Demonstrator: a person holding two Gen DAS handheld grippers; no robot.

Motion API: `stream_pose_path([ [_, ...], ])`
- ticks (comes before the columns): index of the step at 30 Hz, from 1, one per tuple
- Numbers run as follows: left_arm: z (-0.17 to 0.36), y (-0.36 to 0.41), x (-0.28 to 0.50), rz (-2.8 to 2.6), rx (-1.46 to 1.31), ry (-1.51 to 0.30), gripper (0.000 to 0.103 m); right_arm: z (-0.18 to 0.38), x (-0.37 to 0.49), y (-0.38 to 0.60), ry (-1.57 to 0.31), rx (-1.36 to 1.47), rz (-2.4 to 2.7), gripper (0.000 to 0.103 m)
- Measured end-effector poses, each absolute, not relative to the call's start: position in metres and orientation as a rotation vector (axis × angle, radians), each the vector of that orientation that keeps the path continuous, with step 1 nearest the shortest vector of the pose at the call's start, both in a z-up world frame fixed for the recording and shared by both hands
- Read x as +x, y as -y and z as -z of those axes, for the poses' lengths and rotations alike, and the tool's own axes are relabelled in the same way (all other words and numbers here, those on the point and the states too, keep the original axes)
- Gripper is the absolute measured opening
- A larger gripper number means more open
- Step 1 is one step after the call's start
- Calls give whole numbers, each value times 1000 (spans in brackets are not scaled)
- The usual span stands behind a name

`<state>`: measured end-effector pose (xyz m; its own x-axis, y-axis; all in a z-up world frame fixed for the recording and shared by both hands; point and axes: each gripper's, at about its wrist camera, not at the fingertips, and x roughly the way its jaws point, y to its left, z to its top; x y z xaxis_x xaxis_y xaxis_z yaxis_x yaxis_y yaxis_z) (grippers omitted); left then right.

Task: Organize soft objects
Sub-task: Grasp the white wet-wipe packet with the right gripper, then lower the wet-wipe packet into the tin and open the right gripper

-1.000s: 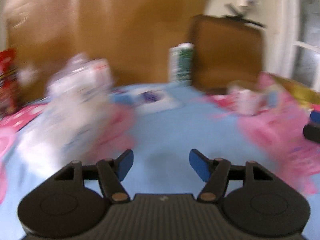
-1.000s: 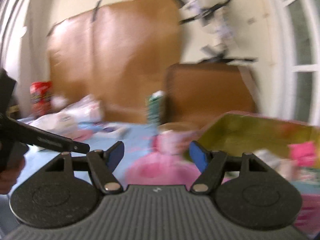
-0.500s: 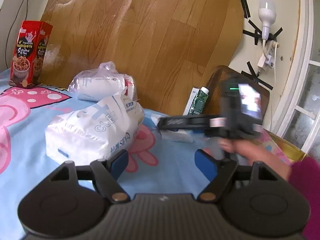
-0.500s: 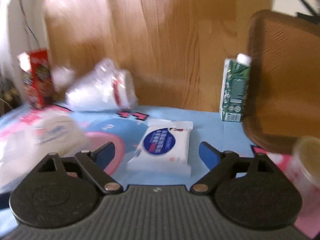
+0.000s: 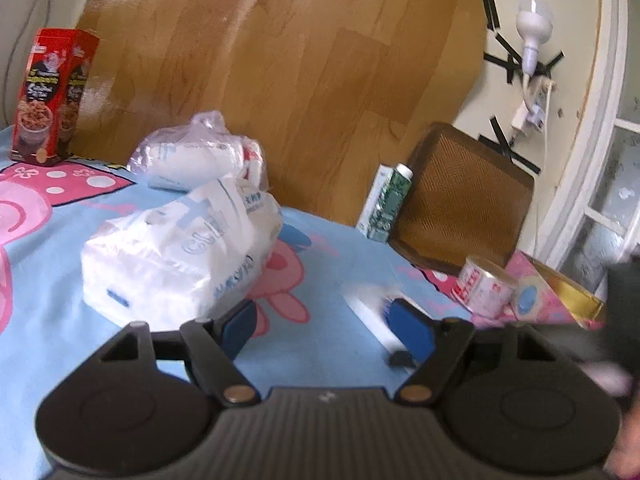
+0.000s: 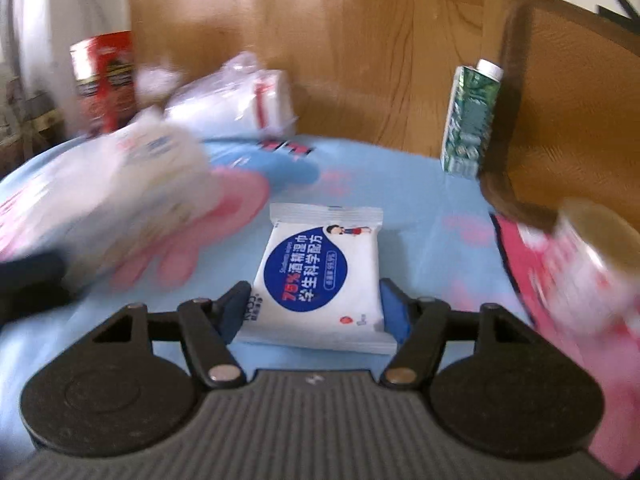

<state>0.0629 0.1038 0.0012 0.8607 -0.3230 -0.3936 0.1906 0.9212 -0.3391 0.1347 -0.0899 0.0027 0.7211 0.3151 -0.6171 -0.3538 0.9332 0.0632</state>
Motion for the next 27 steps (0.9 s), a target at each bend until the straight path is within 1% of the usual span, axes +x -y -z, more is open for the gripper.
stream_pose_path([
  [4, -1, -96, 65, 328, -267, -515, 75, -3, 55, 113, -641, -55, -392, 71],
  [8, -2, -84, 61, 350, -261, -578, 76, 3, -3, 134, -596, -67, -353, 71],
  [10, -2, -74, 51, 415, -315, -636, 76, 6, -16, 147, -580, -31, -331, 79],
  [13, -9, -45, 31, 499, -280, -663, 76, 11, -24, 152, -561, -14, -327, 86],
  [15, -11, -20, 26, 538, -224, -714, 75, 13, -28, 152, -546, -23, -337, 86],
  [16, -10, -7, 25, 550, -192, -745, 75, 14, -28, 151, -538, -35, -347, 82],
  [17, -6, 3, 25, 557, -168, -769, 72, 14, -30, 152, -533, -35, -357, 82],
  [18, -3, 11, 25, 557, -148, -780, 72, 14, -29, 151, -532, -30, -366, 81],
  [19, -2, 18, 21, 541, -116, -754, 68, 14, -32, 153, -526, -28, -368, 81],
  [20, -2, 24, 21, 554, -102, -760, 67, 14, -34, 153, -517, -23, -371, 81],
  [23, -14, 33, 21, 595, -146, -753, 67, 13, -47, 156, -459, -13, -364, 81],
  [27, -48, 59, 19, 652, -118, -649, 67, -1, -63, 166, -314, -65, -289, 81],
])
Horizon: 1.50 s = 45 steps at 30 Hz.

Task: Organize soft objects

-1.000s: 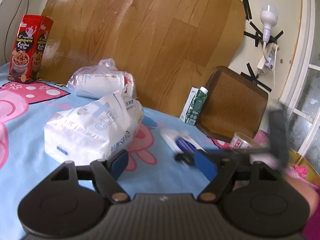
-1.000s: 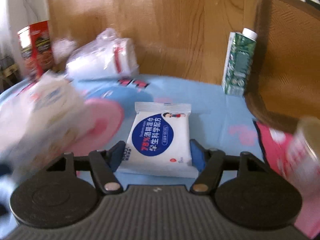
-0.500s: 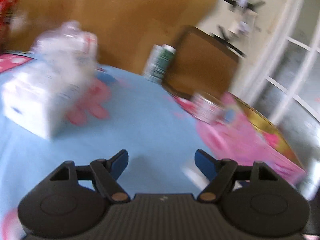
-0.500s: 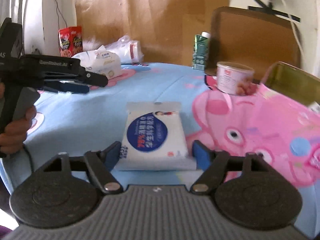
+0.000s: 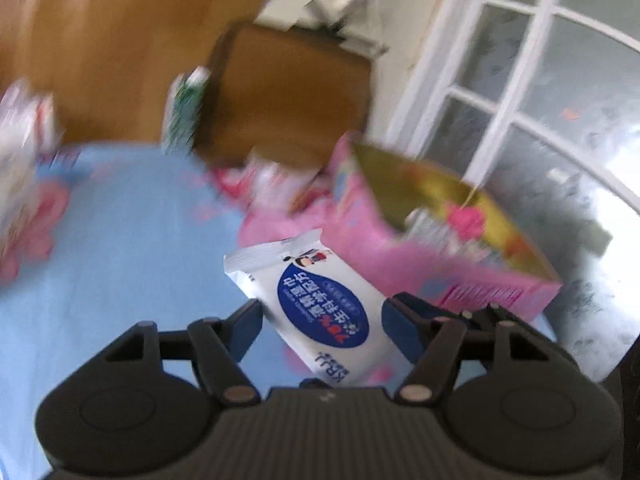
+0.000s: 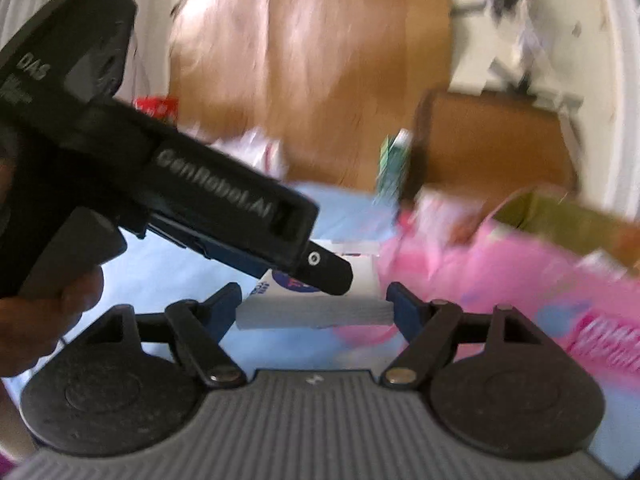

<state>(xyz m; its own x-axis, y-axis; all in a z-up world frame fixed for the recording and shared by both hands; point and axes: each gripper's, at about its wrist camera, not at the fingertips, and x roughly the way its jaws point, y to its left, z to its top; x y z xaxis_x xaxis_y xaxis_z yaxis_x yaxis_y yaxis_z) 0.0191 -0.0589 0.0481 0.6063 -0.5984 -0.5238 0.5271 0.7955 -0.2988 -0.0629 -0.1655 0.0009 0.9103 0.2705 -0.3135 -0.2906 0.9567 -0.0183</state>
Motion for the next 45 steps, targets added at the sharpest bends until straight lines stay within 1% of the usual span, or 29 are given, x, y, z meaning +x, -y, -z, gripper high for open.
stream_pose_path([
  [4, -77, 112, 29, 729, -30, -565, 67, -24, -66, 195, -200, -49, -179, 81],
  [7, -86, 157, 43, 790, 6, -535, 67, -34, -61, 224, -170, -27, -86, 81],
  [9, -88, 188, 53, 810, 32, -506, 72, -39, -53, 248, -176, 4, -26, 81],
  [10, -88, 205, 61, 822, 53, -483, 80, -41, -44, 264, -188, 24, 3, 81],
  [11, -86, 222, 68, 828, 79, -475, 82, -43, -34, 275, -194, 44, 32, 82],
  [13, -78, 246, 87, 787, 136, -479, 79, -44, -5, 295, -208, 77, 104, 83],
  [15, -71, 261, 97, 732, 175, -503, 74, -39, 24, 304, -266, 57, 160, 83],
  [16, -69, 262, 98, 727, 165, -518, 73, -35, 34, 308, -290, 52, 181, 83],
  [18, -68, 248, 93, 756, 122, -522, 76, -31, 33, 312, -291, 79, 192, 83],
  [23, -69, 225, 75, 749, 96, -537, 77, -23, -7, 312, -219, 149, 184, 83],
  [25, -74, 217, 64, 743, 82, -533, 77, -24, -22, 308, -197, 176, 187, 82],
  [28, -83, 200, 45, 738, 67, -513, 80, -25, -39, 305, -181, 205, 204, 82],
  [33, -84, 171, 24, 686, 71, -518, 80, -31, -71, 299, -147, 240, 237, 82],
  [34, -82, 164, 22, 665, 77, -527, 82, -31, -76, 298, -140, 243, 240, 82],
  [35, -80, 158, 20, 651, 69, -531, 88, -32, -80, 297, -134, 251, 241, 82],
  [36, -77, 151, 18, 631, 62, -537, 89, -32, -83, 296, -130, 266, 241, 83],
  [41, -67, 121, 8, 556, 75, -555, 90, -21, -84, 282, -195, 359, 210, 83],
  [45, -59, 97, 10, 502, 58, -579, 91, -20, -82, 262, -221, 329, 178, 83],
])
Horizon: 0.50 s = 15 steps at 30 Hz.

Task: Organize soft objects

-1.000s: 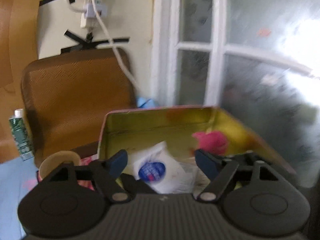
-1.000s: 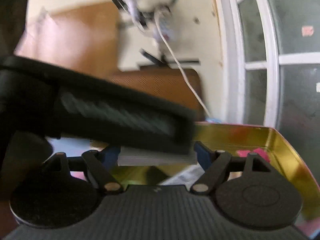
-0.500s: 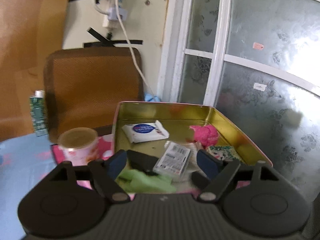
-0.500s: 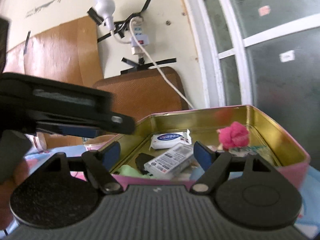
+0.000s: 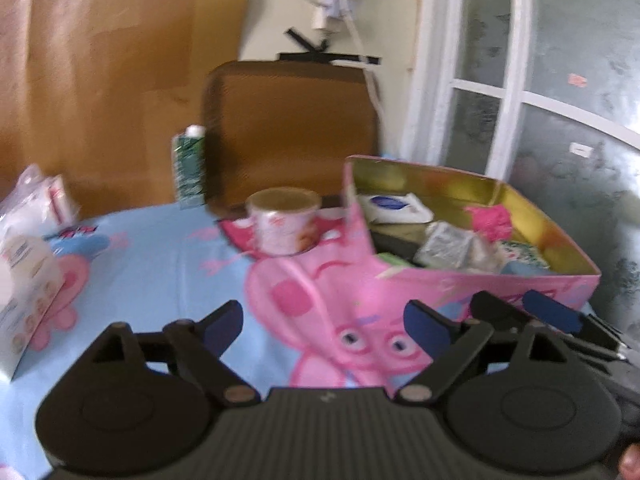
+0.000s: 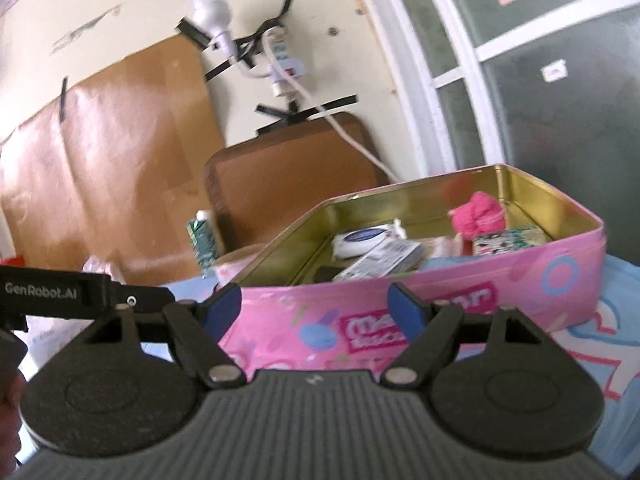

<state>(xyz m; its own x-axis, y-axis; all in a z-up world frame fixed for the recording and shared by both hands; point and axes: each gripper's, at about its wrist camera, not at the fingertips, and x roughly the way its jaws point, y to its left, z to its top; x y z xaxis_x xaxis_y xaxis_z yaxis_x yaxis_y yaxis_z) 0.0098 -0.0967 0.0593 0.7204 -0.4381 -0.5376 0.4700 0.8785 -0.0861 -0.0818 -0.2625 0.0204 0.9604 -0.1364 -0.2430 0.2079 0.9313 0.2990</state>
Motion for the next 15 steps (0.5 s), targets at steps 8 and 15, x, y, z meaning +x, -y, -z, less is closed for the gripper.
stream_pose_path([
  [8, -44, 65, 15, 421, 47, -589, 91, -19, -73, 240, -270, 319, 124, 83],
  [15, -33, 41, 18, 370, 50, -588, 92, -15, -65, 227, -312, 306, 103, 83],
])
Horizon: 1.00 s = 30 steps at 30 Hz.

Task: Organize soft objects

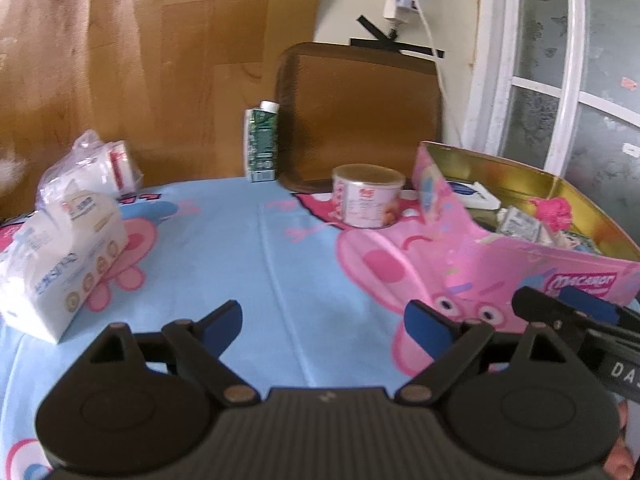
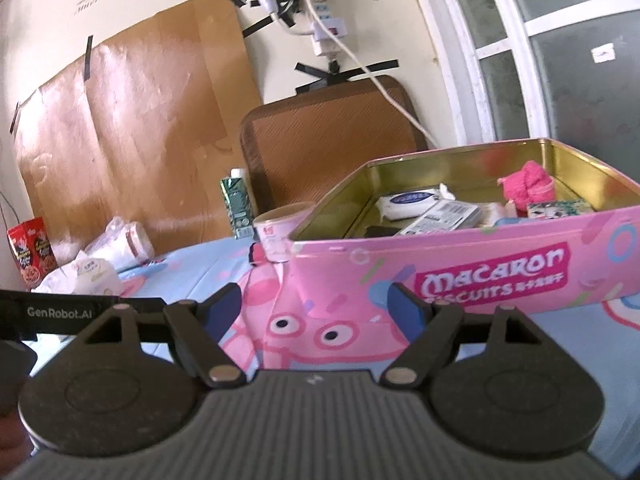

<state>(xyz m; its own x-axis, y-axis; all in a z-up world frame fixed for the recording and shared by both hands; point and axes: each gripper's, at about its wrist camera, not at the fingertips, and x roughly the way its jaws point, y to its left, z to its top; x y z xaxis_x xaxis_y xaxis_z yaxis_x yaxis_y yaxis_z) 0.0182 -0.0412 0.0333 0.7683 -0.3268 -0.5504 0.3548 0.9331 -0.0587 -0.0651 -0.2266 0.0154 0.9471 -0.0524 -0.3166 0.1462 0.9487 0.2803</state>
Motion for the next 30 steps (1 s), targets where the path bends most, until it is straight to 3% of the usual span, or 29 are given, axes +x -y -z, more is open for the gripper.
stream_pose_path([
  [21, -3, -93, 36, 130, -152, -634, 92, -2, -30, 160, -436, 195, -33, 82],
  [30, -11, -63, 32, 166, -80, -613, 95, -11, -37, 155, -409, 151, -25, 82],
])
